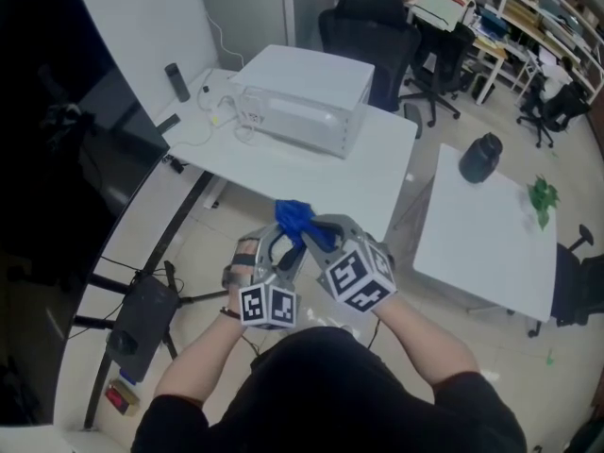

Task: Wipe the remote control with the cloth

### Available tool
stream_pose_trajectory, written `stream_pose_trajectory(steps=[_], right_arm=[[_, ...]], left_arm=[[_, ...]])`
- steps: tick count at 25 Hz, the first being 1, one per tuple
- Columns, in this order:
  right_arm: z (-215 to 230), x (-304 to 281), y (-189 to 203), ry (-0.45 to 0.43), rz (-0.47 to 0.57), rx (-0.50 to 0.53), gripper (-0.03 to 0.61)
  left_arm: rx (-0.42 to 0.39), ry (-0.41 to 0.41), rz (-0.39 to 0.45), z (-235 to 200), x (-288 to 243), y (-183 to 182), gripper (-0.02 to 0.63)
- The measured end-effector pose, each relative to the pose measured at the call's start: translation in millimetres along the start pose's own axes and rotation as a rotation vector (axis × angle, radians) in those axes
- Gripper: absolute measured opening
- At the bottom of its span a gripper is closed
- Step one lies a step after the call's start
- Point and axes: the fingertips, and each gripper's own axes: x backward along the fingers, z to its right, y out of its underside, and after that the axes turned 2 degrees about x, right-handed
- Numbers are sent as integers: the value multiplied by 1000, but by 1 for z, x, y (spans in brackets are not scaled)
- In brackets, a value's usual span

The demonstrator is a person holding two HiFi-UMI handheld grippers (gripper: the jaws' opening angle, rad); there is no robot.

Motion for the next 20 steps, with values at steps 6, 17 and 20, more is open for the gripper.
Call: stream_pose_trajectory(steps=[6, 17, 20], right_arm=[[43, 13, -2, 93, 47, -71, 58], [43, 52, -23, 13, 469, -493, 60], [14, 31, -12, -58, 432, -535, 60]], left_arm=[[194, 18, 57, -6, 8, -5, 207], [1924, 269, 609, -83, -4, 1, 206], [2018, 286, 697, -95, -6, 1, 206]])
